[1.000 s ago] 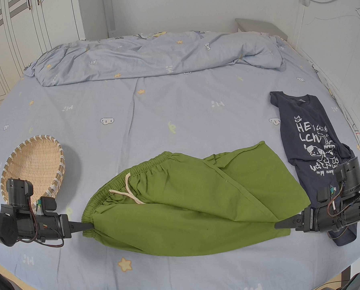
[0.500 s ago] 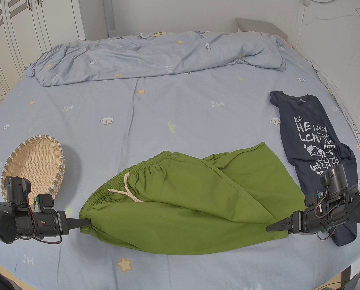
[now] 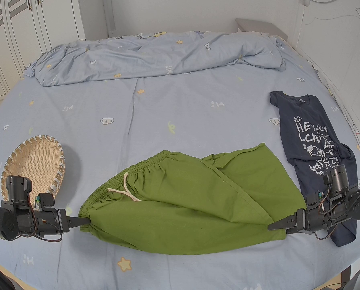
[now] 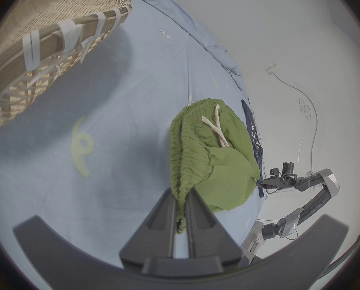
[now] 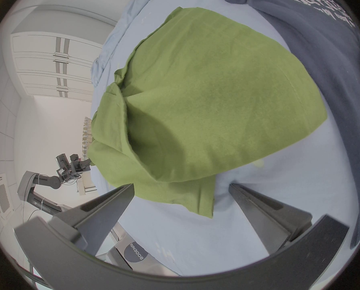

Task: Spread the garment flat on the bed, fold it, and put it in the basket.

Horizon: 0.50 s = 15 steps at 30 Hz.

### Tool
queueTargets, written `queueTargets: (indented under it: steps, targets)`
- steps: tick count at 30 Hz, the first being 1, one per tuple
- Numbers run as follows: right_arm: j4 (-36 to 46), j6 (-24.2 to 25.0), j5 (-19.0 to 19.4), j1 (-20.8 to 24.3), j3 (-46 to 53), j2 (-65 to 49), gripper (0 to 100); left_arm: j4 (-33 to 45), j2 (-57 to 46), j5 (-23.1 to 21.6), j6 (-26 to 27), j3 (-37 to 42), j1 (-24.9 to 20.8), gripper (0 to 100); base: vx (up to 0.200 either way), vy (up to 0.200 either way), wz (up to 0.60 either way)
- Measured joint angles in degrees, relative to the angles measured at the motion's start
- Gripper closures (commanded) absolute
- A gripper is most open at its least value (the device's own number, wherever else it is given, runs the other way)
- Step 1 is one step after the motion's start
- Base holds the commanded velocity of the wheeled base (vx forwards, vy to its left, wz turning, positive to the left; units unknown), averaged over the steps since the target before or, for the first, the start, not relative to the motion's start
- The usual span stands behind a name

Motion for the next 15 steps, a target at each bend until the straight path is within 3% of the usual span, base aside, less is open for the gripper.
queueTargets:
  steps: [14, 15]
  targets:
    - [-3.3, 0.0, 2.1, 0.9, 0.9, 1.9, 0, 0.0, 0.5, 0.0, 0.0, -0.3, -0.1, 100, 0.000, 0.000, 0.00]
    - [-3.6, 0.0, 2.1, 1.0, 1.0, 2.1, 100, 0.0, 0.5, 0.0, 0.0, -0.3, -0.1, 100, 0.000, 0.000, 0.00]
